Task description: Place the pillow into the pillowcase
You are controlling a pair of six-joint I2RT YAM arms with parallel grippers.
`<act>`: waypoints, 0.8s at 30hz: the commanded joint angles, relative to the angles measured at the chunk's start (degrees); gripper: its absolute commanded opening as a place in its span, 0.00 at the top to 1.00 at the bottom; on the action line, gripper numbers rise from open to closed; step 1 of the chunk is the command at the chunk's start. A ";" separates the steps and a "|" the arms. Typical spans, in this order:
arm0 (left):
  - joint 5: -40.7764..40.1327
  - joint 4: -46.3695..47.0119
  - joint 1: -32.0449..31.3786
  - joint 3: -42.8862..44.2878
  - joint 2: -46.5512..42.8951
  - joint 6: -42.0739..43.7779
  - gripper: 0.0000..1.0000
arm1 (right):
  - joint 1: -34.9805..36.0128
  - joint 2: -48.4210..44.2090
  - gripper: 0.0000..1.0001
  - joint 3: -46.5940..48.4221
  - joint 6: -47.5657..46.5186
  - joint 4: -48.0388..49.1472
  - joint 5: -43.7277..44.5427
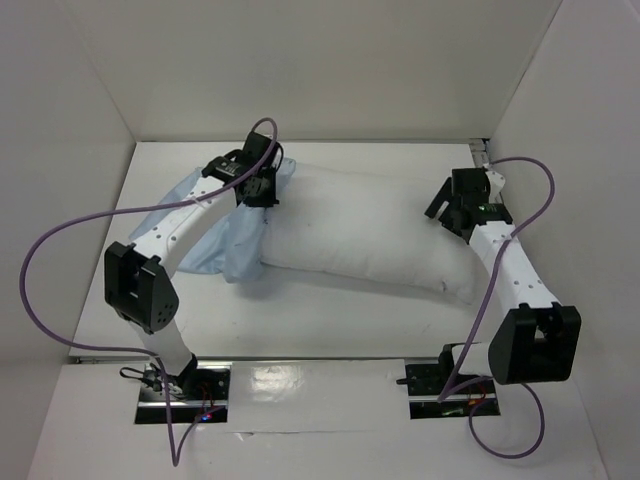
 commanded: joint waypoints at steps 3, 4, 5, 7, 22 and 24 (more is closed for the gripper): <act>-3.39 -3.32 -0.08 4.34 0.79 0.43 1.00 | -0.86 1.57 0.05 -8.16 1.23 6.77 -17.08; 1.23 -3.32 -0.08 5.05 0.79 1.22 1.00 | -0.86 0.87 0.29 -9.40 1.83 10.00 -19.56; 3.46 -2.80 -0.87 5.75 0.79 2.62 1.00 | -0.86 0.08 0.51 -10.63 2.88 11.86 -21.68; 10.37 -2.79 -3.14 8.47 2.36 3.25 1.00 | 0.80 -3.15 0.90 -13.62 4.91 16.42 -25.54; 46.28 3.27 -8.88 42.02 18.22 -3.78 1.00 | 17.85 -16.35 1.00 3.43 11.77 13.21 -12.49; 42.97 3.80 -8.87 36.90 16.36 -3.78 1.00 | 21.54 -18.64 1.00 -1.93 13.43 12.16 -8.18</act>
